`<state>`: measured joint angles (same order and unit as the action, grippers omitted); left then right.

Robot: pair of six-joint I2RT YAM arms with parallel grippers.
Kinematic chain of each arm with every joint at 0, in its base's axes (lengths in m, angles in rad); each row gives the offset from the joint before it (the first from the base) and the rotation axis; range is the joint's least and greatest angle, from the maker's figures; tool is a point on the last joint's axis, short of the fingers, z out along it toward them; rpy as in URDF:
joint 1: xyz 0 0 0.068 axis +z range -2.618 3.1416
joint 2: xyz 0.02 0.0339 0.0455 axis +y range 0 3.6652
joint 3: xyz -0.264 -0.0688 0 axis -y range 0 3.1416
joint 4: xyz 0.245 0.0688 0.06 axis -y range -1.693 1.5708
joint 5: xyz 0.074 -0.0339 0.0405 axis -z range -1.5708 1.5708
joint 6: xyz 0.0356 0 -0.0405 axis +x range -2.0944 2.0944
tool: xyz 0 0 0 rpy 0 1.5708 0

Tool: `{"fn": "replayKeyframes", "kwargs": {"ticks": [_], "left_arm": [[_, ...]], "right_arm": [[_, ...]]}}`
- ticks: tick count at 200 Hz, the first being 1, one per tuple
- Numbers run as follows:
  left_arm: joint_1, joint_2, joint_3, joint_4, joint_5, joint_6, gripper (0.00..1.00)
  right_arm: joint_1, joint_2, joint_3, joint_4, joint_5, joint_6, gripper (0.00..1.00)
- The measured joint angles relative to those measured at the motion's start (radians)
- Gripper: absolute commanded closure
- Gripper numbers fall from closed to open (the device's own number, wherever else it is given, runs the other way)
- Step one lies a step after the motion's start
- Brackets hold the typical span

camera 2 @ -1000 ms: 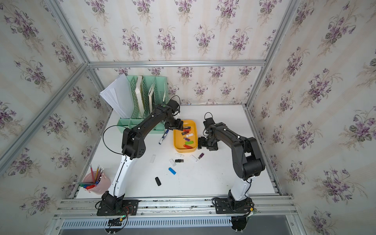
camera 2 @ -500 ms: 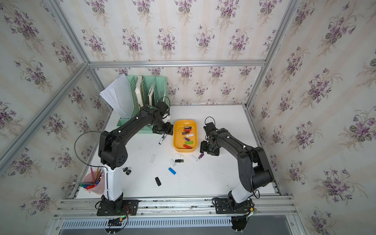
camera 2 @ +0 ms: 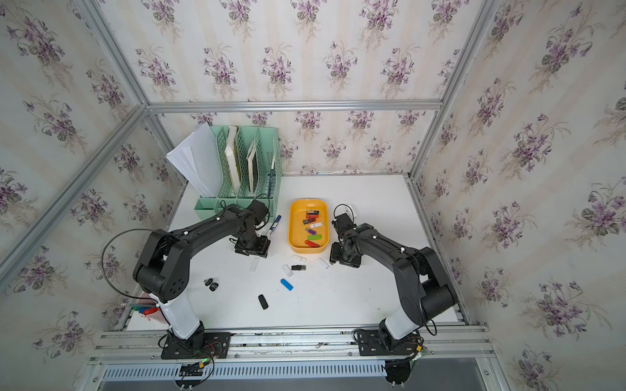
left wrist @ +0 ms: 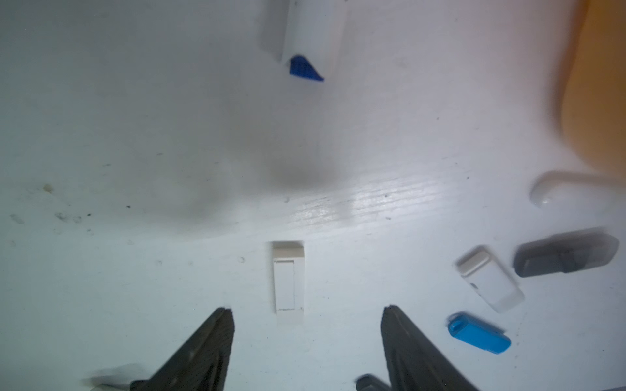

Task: Put the usb flash drive into the storage box
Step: Pick up the USB flash from the center of the board.

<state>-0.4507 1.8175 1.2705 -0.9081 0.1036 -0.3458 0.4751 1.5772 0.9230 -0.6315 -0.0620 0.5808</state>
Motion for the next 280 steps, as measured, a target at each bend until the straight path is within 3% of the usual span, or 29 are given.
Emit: {"fn": "replayKeyframes", "kwargs": {"ticks": [207, 280], "left_arm": [[0.0, 0.01, -0.092, 0.07, -0.025, -0.003, 0.28], [0.0, 0.013, -0.094, 0.07, -0.023, -0.003, 0.3]], "right_arm": [[0.055, 0.137, 0.072, 0.033, 0.135, 0.038, 0.38], [0.055, 0.135, 0.056, 0.015, 0.158, 0.028, 0.48]]}}
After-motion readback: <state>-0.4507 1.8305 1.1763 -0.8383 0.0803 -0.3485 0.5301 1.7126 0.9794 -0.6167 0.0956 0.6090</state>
